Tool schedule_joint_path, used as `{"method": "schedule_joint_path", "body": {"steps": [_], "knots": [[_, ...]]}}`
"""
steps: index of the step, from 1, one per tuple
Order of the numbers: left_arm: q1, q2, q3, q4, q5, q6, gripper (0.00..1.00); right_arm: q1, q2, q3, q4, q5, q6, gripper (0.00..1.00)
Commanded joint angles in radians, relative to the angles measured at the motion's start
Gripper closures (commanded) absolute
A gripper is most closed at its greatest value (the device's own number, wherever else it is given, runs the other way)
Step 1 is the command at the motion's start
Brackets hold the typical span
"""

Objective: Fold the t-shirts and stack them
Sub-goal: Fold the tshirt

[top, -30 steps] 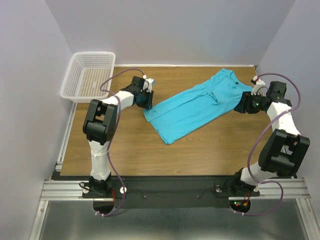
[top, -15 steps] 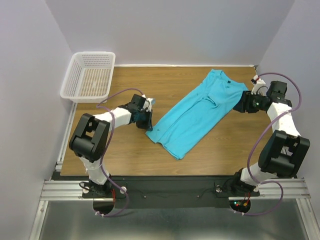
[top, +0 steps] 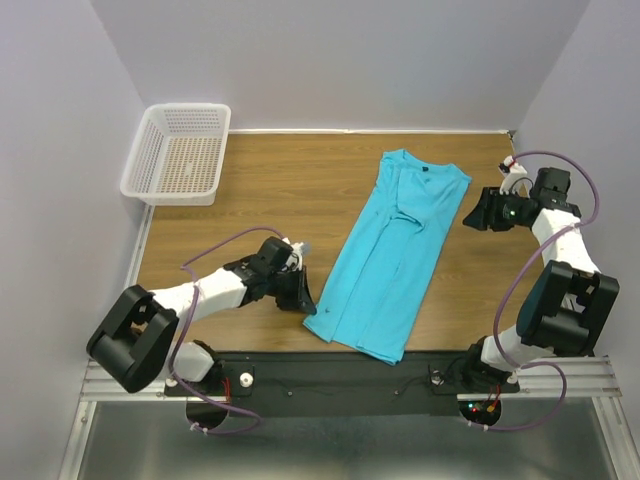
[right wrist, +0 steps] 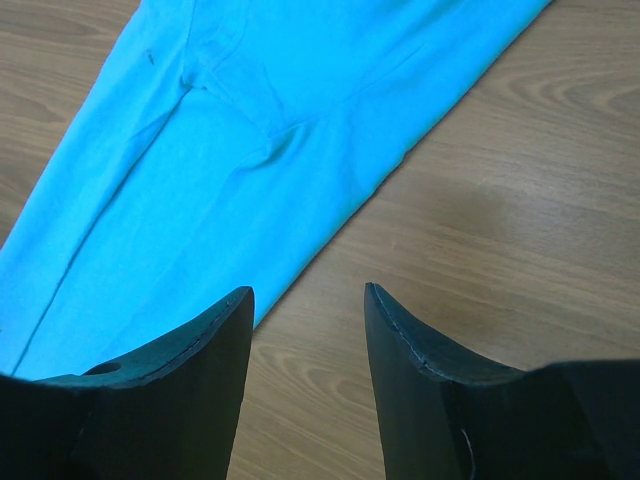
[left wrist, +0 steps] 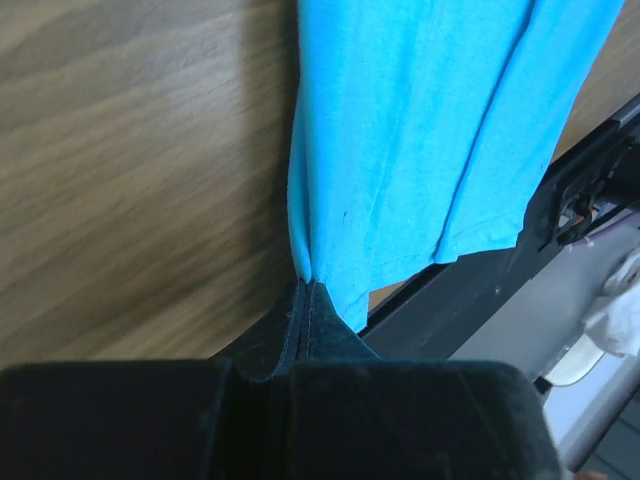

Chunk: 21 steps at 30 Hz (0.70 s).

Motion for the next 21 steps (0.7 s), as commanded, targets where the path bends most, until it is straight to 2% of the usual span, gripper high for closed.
{"method": "schedule_joint_path", "body": {"steps": [1,2,3,4,6,9,11,14,16,17,20,21], "knots": [[-0.008,-0.083,-0.026,0.014,-0.021,-0.104,0.93,-0.004,0.009,-0.007,0.053,-0.034,-0.006,0.46],[-0.008,-0.1,0.002,-0.008,-0.095,-0.101,0.85,-0.004,0.012,-0.008,0.054,-0.034,-0.006,0.46],[-0.008,-0.143,0.022,-0.049,-0.135,-0.096,0.6,-0.004,0.016,-0.011,0.054,-0.034,-0.007,0.46],[-0.008,-0.16,0.043,-0.069,-0.178,-0.091,0.5,-0.004,0.02,-0.011,0.054,-0.031,-0.007,0.46],[-0.005,-0.179,0.118,-0.098,-0.275,-0.052,0.4,-0.006,0.024,-0.014,0.056,-0.026,-0.01,0.46],[0.025,-0.131,0.212,-0.089,-0.315,0.02,0.38,-0.004,0.033,-0.011,0.059,-0.019,-0.012,0.46],[0.064,-0.09,0.253,-0.04,-0.274,0.063,0.38,-0.004,0.038,-0.01,0.062,-0.017,-0.009,0.46],[0.119,0.051,0.37,0.076,-0.182,0.154,0.37,-0.004,0.046,-0.013,0.077,-0.017,-0.003,0.46],[0.136,0.224,0.538,0.111,-0.11,0.204,0.37,-0.004,0.05,-0.014,0.087,-0.017,0.004,0.46],[0.144,0.354,0.679,0.115,-0.088,0.215,0.37,-0.004,0.055,-0.013,0.091,-0.015,0.01,0.46],[0.144,0.545,0.897,0.107,0.01,0.231,0.37,-0.004,0.05,-0.016,0.109,-0.011,0.027,0.46],[0.142,0.658,1.036,0.096,0.025,0.229,0.37,-0.004,0.046,-0.017,0.114,-0.009,0.033,0.46]]}}
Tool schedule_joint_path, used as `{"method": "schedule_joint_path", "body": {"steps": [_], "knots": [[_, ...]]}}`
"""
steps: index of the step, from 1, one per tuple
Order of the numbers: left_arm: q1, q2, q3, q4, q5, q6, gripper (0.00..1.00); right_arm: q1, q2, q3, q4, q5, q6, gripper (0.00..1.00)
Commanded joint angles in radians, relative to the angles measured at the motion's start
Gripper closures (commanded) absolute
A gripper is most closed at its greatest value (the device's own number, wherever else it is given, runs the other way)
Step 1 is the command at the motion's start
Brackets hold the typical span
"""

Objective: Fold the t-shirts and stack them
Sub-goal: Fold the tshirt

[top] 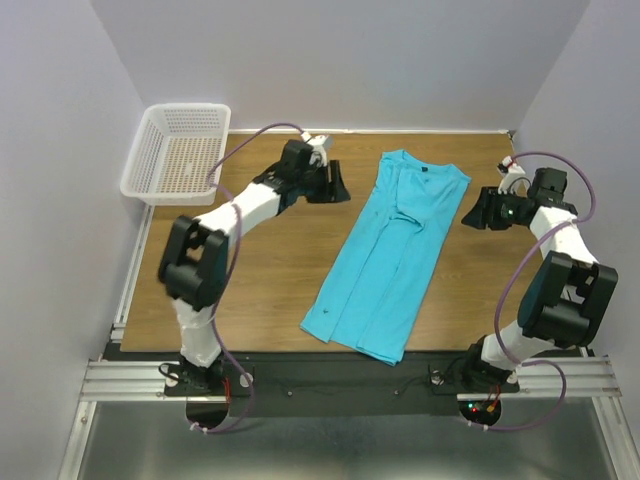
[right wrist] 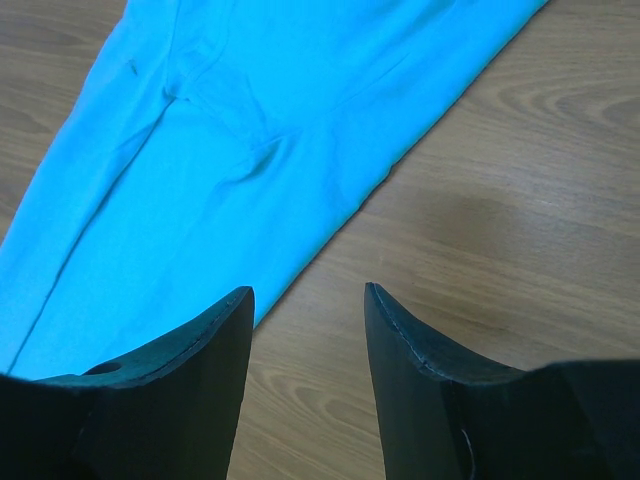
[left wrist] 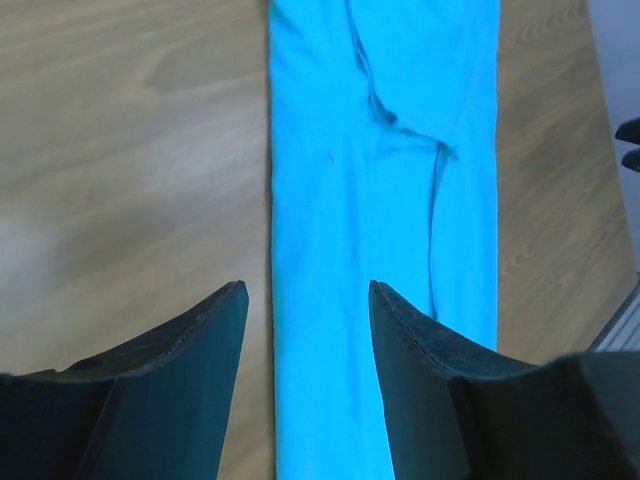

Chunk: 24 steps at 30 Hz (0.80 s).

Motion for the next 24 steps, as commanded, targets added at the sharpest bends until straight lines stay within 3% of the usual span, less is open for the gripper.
{"method": "schedule_joint_path", "body": {"steps": [1,5,8,24], "knots": [[-0.003,0.25,0.335,0.007,0.158,0.069,0.37,-0.004,-0.012,-0.016,0.077,-0.003,0.034,0.46],[0.002,0.499,0.649,-0.085,0.132,0.103,0.37,-0.004,-0.018,-0.021,0.095,-0.012,0.057,0.46],[0.003,0.608,0.762,-0.098,0.143,0.098,0.37,-0.005,-0.017,-0.022,0.1,-0.014,0.062,0.46],[0.003,0.85,0.99,0.019,0.221,-0.122,0.37,-0.006,-0.021,-0.047,0.108,-0.011,0.057,0.46]]}}
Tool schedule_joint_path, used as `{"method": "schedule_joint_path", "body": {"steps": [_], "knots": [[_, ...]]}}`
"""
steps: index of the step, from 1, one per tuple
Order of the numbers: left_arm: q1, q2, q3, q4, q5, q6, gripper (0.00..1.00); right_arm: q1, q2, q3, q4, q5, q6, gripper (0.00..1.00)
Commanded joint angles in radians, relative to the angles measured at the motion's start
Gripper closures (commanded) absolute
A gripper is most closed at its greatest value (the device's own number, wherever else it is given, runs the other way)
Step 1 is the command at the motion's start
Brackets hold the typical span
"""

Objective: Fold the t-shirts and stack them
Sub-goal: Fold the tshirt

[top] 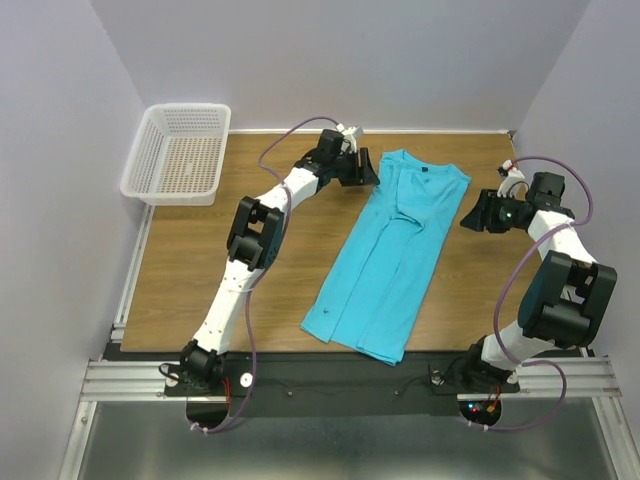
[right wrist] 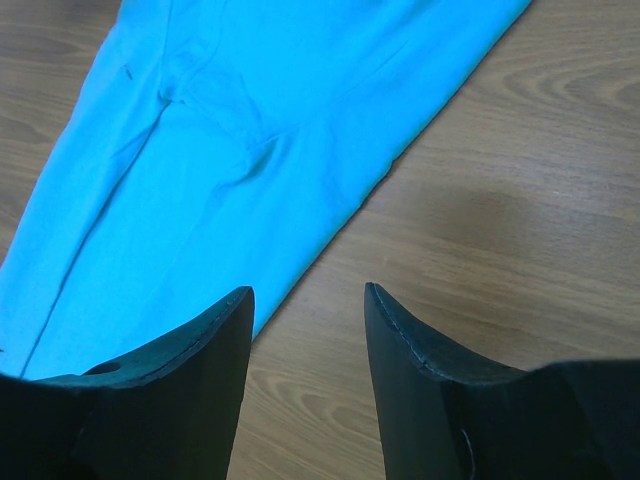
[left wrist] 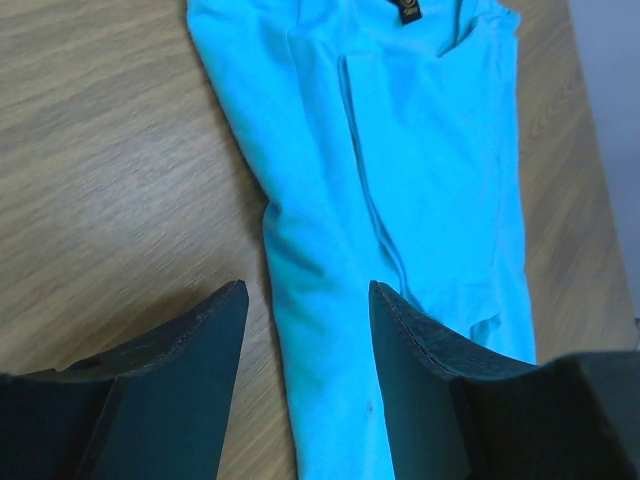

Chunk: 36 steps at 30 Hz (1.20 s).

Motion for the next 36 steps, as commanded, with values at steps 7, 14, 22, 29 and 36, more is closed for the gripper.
{"method": "schedule_joint_path", "body": {"steps": [7,14,22,29,36], "knots": [[-0.001,0.067,0.103,0.088,0.029,-0.169,0.4,-0.006,-0.028,-0.001,0.045,-0.018,0.003,0.46],[-0.019,0.09,0.115,0.089,-0.002,-0.195,0.46,-0.008,-0.029,-0.004,0.045,-0.018,0.003,0.46],[-0.044,0.111,0.129,0.078,-0.017,-0.189,0.53,-0.008,-0.026,-0.002,0.045,-0.015,0.004,0.46],[-0.047,0.106,0.139,0.031,-0.08,-0.163,0.72,-0.011,-0.032,-0.004,0.045,-0.017,0.004,0.46],[-0.023,0.064,0.12,-0.03,-0.204,-0.146,0.93,-0.017,-0.035,-0.005,0.045,-0.015,0.004,0.46]]}}
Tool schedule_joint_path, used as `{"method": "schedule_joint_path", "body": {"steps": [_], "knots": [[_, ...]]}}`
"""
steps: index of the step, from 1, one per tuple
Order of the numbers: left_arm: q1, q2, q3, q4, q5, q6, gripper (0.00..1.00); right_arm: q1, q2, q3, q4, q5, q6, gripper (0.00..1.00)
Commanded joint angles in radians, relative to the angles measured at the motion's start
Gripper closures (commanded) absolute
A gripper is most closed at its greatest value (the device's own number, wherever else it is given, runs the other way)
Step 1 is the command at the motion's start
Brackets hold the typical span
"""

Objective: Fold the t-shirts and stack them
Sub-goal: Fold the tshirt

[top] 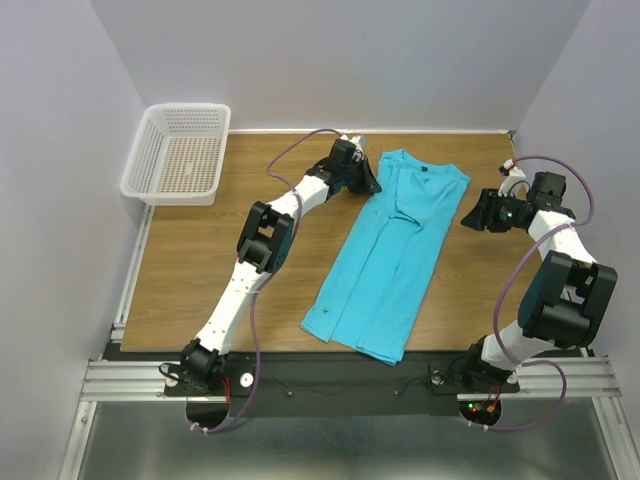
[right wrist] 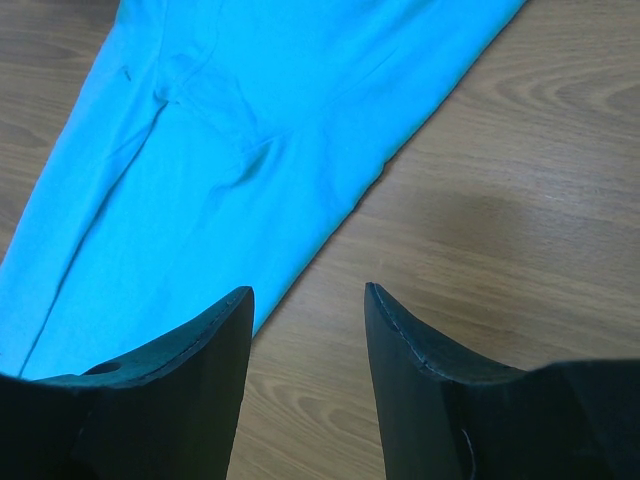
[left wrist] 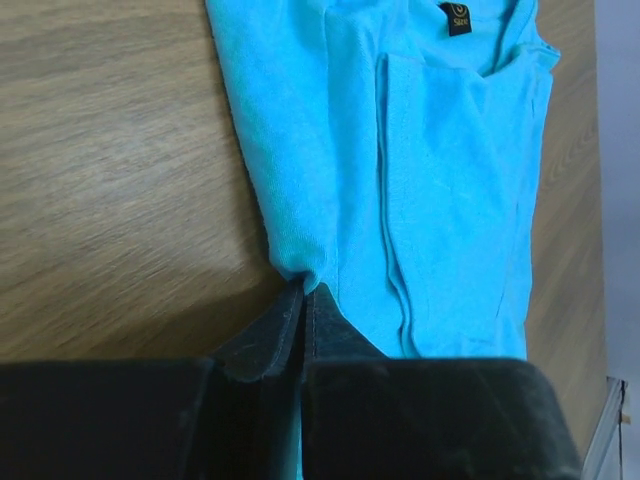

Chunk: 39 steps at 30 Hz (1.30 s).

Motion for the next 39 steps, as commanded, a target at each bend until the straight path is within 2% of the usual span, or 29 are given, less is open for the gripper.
{"method": "schedule_joint_path", "body": {"steps": [1,2,4,14,22,25,28,30,31,32,33,35,36,39], "knots": [[0.024,-0.051,0.019,-0.048,-0.103,0.03,0.94,-0.014,-0.035,-0.005,0.034,-0.016,0.005,0.46],[0.032,-0.062,0.002,-0.048,-0.12,0.035,0.98,-0.014,-0.035,-0.005,0.034,-0.016,0.004,0.46],[0.058,-0.097,-0.054,-0.044,-0.129,0.039,1.0,-0.014,-0.033,-0.004,0.034,-0.014,0.004,0.46],[0.162,-0.236,-0.267,-0.036,-0.147,0.059,1.0,-0.014,-0.025,-0.005,0.032,-0.016,0.002,0.46],[0.264,-0.44,-0.615,0.05,-0.224,0.007,1.0,-0.014,0.004,0.001,0.03,-0.034,-0.001,0.46],[0.291,-0.5,-0.704,0.116,-0.264,-0.014,1.0,-0.012,0.017,0.002,0.029,-0.057,-0.004,0.46],[0.302,-0.522,-0.723,0.126,-0.276,-0.016,1.0,0.0,0.034,0.004,0.021,-0.07,-0.019,0.46],[0.307,-0.523,-0.712,0.125,-0.266,-0.011,0.91,0.009,0.042,0.007,0.008,-0.097,-0.04,0.46],[0.305,-0.525,-0.694,0.117,-0.256,0.001,0.76,0.017,0.048,0.013,-0.002,-0.106,-0.053,0.46],[0.305,-0.53,-0.684,0.113,-0.253,0.009,0.69,0.034,0.062,0.018,-0.026,-0.122,-0.068,0.46],[0.305,-0.542,-0.671,0.099,-0.255,0.021,0.56,0.043,0.067,0.022,-0.037,-0.132,-0.105,0.46],[0.305,-0.578,-0.657,0.081,-0.278,0.044,0.45,0.08,0.079,0.033,-0.077,-0.169,-0.184,0.46],[0.305,-0.579,-0.657,0.07,-0.293,0.056,0.44,0.092,0.08,0.036,-0.094,-0.18,-0.218,0.46],[0.305,-0.69,-0.695,0.061,-0.321,0.114,0.33,0.153,0.082,0.054,-0.166,-0.209,-0.376,0.45]]}}
